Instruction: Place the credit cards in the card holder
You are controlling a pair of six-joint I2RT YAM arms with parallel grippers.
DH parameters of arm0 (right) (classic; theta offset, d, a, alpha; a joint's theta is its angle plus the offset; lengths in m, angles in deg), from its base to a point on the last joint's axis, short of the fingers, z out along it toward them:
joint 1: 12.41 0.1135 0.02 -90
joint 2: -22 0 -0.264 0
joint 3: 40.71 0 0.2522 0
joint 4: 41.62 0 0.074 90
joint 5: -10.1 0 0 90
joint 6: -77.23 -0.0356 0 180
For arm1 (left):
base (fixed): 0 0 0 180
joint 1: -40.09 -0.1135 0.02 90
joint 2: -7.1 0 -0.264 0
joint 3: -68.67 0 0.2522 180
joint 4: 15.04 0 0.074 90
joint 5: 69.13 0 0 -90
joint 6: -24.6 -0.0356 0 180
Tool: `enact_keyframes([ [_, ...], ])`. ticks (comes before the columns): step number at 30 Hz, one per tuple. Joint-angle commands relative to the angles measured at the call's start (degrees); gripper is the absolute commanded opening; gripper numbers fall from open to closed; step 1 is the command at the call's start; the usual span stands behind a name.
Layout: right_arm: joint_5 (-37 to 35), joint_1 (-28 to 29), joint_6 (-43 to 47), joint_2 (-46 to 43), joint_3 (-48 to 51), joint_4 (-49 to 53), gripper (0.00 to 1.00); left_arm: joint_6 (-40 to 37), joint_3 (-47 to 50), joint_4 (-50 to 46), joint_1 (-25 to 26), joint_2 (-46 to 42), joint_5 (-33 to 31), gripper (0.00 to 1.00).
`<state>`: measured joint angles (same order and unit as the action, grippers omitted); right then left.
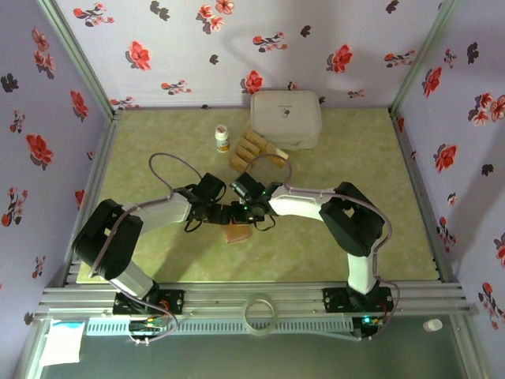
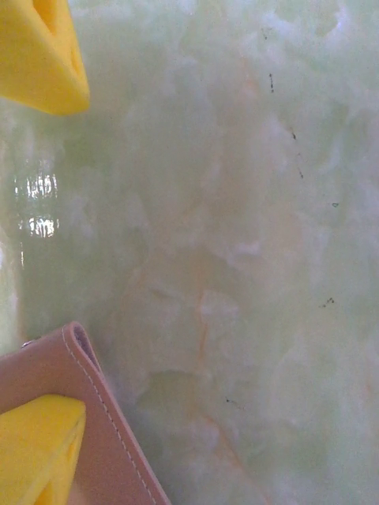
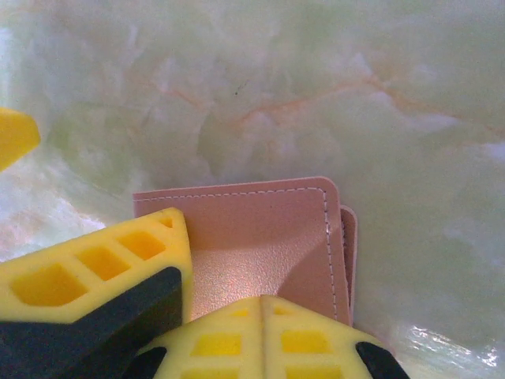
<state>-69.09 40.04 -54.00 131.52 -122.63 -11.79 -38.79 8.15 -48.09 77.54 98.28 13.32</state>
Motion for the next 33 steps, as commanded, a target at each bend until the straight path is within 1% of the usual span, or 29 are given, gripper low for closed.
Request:
enact_keyframes([
  [1,0.18,0.47,-1.34,2.99,2.53,-1.25,0.0,0.17,1.67,-0.14,0.54,2.28,-2.38,0.93],
  [9,-0.6,0.47,-0.89,1.21,2.17,-0.49,0.0,-0.59,0.19,-3.29,0.25,-3.26,-2.47,0.93],
  [14,-2.43,0.34,0.87,-1.77,-0.56,2.9,0.22,-0.77,0.33,-4.89,0.43,-5.51,-2.03,0.93],
  [20,-4.93,-0.19,2.97,-6.29,-2.83,7.18,0.31,-0.27,2.49,-3.63,1.32,-6.86,-1.24,0.93],
  [27,-10.35,-0.56,6.46,-9.31,-4.39,14.08,0.32,0.19,3.42,-1.14,3.04,-6.54,-0.98,0.93],
  [33,-11.57,-0.44,8.71,-8.58,-5.13,17.92,0.34,0.27,3.26,-0.16,3.8,-4.81,-1.06,0.93],
])
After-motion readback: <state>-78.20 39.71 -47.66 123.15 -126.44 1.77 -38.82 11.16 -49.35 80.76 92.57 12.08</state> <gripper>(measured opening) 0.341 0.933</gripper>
